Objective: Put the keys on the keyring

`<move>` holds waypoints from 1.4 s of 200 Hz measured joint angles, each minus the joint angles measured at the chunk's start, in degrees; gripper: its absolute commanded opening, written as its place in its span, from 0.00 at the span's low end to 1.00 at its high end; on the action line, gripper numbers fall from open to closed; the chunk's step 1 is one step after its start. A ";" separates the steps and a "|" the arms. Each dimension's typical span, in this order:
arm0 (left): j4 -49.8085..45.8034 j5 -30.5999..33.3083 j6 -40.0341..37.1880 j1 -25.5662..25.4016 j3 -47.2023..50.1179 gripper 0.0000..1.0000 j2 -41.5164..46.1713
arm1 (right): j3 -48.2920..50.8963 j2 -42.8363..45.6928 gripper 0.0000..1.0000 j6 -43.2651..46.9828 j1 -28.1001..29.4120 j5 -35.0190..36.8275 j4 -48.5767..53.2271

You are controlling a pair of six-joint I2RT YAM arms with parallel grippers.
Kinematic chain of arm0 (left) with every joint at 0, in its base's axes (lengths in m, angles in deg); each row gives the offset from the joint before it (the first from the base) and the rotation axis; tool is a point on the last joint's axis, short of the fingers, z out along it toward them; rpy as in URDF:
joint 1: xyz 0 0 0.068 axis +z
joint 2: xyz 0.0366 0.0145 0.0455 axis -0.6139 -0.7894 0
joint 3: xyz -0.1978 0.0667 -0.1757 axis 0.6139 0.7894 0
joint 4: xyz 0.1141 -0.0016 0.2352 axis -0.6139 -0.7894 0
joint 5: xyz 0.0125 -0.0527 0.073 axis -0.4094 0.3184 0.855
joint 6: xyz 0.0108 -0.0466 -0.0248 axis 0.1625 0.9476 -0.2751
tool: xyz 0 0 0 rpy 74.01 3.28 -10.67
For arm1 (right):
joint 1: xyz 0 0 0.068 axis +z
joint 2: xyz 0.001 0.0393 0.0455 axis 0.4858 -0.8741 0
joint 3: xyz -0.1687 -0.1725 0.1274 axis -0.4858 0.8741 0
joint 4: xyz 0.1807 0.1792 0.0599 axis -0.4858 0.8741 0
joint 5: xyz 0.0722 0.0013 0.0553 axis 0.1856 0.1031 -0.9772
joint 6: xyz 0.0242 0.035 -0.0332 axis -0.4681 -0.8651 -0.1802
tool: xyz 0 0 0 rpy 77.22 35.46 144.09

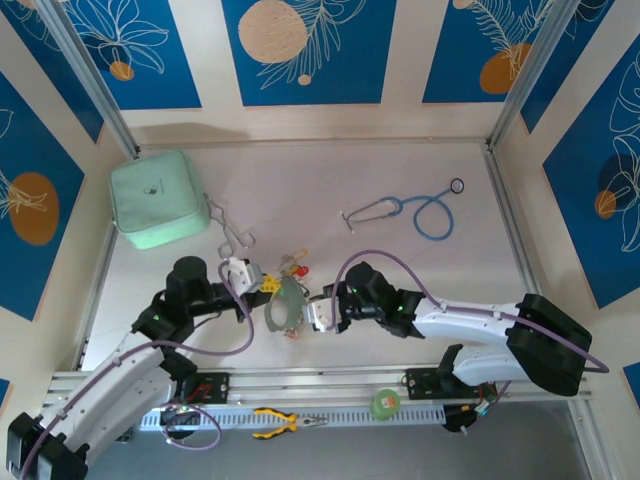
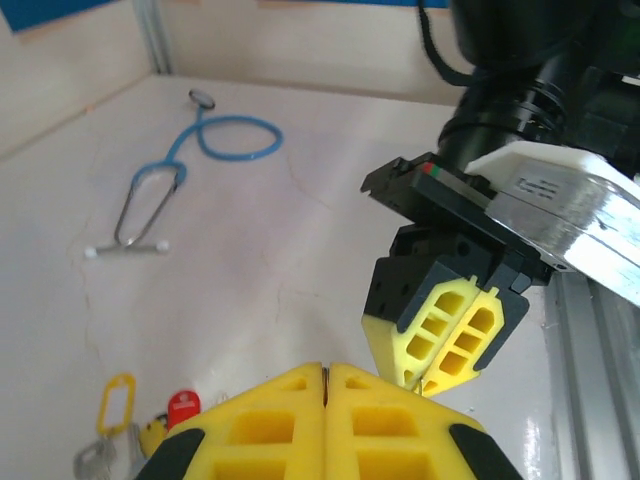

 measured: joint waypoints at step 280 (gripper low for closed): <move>-2.67 -5.66 -45.83 -2.99 0.37 0.00 -7.63 | -3.30 -1.14 0.00 -0.98 -2.89 -9.57 0.00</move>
